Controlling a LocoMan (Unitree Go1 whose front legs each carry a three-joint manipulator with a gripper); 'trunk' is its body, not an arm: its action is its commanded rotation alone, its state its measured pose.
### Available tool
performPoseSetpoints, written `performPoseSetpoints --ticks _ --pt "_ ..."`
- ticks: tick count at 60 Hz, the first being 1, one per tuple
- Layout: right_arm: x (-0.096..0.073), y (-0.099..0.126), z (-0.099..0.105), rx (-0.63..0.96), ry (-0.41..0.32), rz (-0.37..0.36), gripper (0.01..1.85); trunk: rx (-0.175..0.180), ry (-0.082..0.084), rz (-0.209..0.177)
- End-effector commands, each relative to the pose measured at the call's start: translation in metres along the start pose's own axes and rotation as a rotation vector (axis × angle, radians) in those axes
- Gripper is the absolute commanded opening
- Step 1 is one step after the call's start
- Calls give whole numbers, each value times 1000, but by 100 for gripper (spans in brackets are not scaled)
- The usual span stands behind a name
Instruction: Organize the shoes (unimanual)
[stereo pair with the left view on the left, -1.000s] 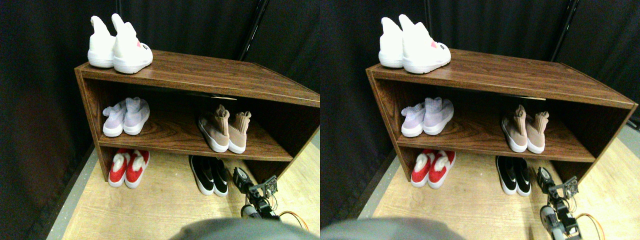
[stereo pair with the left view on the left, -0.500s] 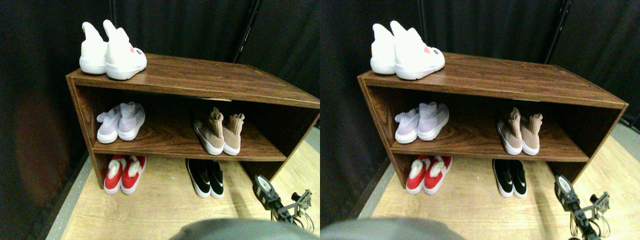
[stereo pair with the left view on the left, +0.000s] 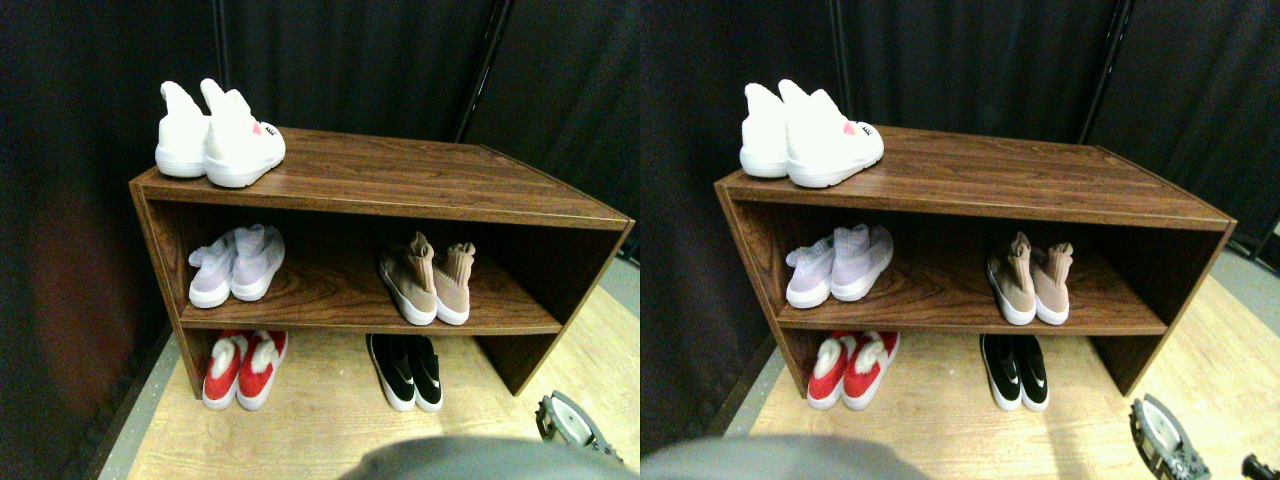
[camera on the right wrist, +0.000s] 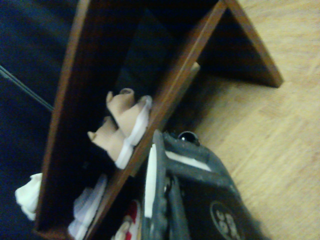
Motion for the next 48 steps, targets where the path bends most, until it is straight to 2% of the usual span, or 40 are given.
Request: performPoseSetpoints --ticks 1,9,20,29,48 --pt "0 19 -8 -11 19 83 6 -12 -20 9" --pt "8 38 -22 -11 89 122 6 -24 -23 18" --pt "19 51 -39 8 134 116 6 -34 -23 27" --pt "26 52 -50 14 125 124 6 -36 -23 30" --pt "35 47 -50 42 84 117 6 -30 -18 27"
